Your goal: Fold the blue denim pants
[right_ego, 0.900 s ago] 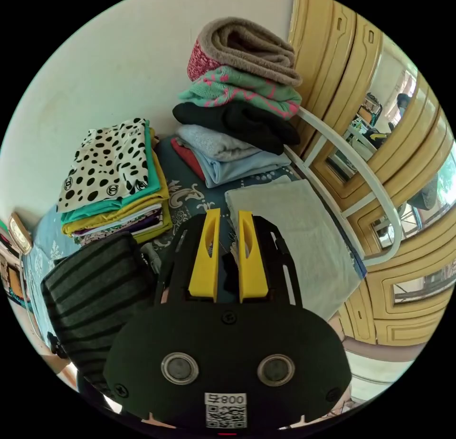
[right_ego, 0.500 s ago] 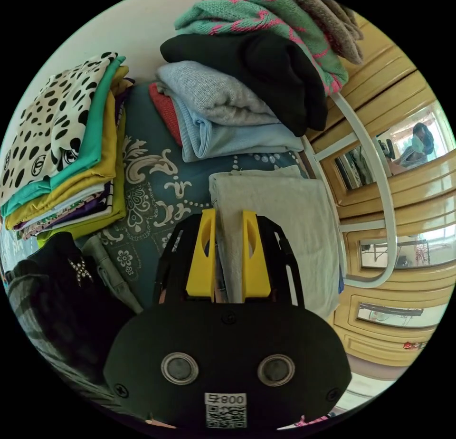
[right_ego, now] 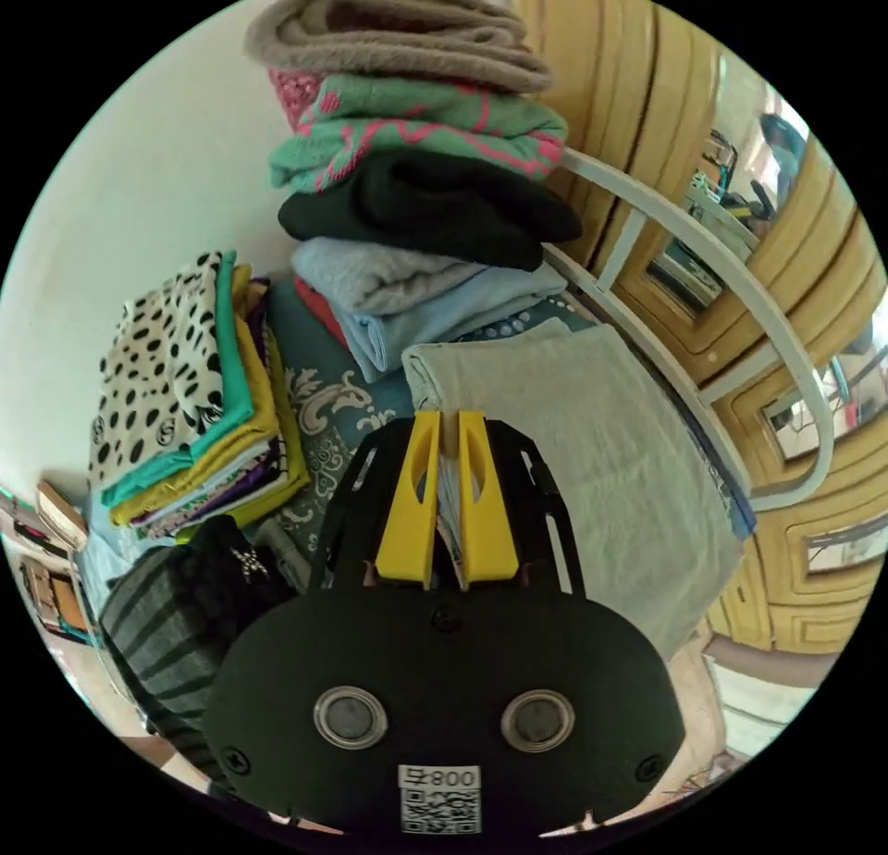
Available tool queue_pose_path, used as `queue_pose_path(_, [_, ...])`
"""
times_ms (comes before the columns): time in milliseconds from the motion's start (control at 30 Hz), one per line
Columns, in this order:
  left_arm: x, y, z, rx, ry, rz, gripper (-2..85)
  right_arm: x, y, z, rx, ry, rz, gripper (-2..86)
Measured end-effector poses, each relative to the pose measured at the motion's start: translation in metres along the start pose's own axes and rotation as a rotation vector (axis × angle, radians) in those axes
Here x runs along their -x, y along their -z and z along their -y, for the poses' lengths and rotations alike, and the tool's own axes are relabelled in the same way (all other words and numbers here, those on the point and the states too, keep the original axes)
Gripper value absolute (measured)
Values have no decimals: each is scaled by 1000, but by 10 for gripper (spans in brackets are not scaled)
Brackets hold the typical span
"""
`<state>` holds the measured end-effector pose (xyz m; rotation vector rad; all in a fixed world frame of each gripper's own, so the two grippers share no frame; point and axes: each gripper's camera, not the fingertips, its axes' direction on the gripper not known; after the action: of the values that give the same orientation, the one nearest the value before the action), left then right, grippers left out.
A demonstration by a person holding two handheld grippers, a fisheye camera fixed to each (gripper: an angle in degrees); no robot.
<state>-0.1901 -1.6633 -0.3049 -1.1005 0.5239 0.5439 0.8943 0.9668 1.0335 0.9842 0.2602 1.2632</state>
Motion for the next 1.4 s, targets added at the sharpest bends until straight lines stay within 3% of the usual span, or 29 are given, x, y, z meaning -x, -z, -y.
queue_pose_path(233, [42,-60,-41,-58,6,-31,1,-93,52,-23,-130,-245,229,28])
queue_pose_path(400, [78,-106,-77,-94,18,-78,1,-161,103,-55,-300,-438,501,24])
queue_pose_path(667, [144,-183,-154,-188,67,-173,1,-185,232,-54,-523,-380,730,20])
queue_pose_path(967, [205,-208,-266,-510,66,-193,2,-83,424,6,-679,-100,904,18])
queue_pose_path(1200, [258,-188,-394,-886,67,-163,15,37,582,31,-762,131,1065,18])
queue_pose_path(1400, [297,-174,-512,-1210,38,-52,63,135,651,18,-736,296,1250,18])
